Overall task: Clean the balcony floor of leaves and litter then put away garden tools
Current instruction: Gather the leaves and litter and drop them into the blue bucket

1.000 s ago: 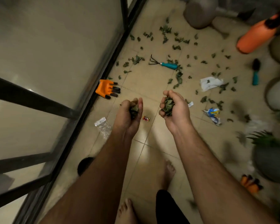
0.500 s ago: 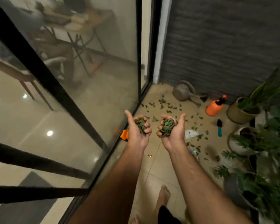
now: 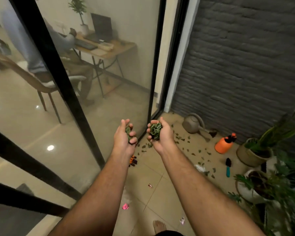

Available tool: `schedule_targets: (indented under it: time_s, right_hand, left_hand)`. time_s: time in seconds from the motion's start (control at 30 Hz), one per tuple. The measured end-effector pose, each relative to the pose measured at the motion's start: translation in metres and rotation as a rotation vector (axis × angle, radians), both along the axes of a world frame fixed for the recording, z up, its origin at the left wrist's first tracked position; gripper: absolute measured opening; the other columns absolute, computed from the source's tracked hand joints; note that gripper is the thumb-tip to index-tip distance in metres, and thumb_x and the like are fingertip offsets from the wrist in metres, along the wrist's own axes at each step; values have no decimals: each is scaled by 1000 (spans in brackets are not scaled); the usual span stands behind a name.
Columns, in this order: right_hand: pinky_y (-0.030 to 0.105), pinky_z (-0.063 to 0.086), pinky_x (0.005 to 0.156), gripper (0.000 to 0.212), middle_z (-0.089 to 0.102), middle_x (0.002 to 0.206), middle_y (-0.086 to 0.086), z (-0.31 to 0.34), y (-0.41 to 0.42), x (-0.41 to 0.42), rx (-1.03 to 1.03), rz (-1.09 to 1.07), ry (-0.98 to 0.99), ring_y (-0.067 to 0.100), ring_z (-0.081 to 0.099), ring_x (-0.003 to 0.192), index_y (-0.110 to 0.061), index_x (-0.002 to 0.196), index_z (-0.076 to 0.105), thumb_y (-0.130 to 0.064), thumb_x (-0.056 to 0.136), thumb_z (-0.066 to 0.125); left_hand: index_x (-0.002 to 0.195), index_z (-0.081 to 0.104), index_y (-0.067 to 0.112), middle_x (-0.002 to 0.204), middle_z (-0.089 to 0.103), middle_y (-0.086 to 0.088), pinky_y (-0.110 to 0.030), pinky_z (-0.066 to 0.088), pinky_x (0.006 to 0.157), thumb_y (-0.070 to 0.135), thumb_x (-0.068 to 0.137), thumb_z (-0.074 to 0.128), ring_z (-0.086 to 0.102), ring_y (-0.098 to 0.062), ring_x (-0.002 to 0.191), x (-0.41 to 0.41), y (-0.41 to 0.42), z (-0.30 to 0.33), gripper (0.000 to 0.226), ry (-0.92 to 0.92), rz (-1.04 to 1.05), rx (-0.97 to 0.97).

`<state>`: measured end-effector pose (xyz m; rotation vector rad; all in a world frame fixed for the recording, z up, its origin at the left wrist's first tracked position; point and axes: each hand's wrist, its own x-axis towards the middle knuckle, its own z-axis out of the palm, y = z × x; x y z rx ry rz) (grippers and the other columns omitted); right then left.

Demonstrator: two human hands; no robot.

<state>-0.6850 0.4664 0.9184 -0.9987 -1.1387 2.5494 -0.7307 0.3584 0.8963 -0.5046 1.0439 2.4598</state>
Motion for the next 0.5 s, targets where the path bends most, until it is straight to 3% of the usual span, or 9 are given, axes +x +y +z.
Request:
schedule_targets:
  time_s: [0.27, 0.5]
  right_hand:
    - [19, 29, 39, 33, 58, 65, 3, 6, 22, -55, 63, 304, 26, 14, 49, 49, -18, 77, 54, -38, 101, 45]
    - [18, 27, 38, 32, 55, 62, 3, -15, -44, -72, 59, 627, -8, 14, 48, 45, -19, 76, 51, -38, 101, 47]
  left_hand:
    - [81, 48, 22, 67, 48, 6, -15, 17, 31, 49, 99, 51, 35, -4, 42, -24, 9, 8, 32, -17, 198, 6]
    - [76, 46, 23, 65, 50, 5, -16, 19, 30, 53, 97, 52, 37, -5, 42, 4, -59, 1, 37, -67, 470, -25]
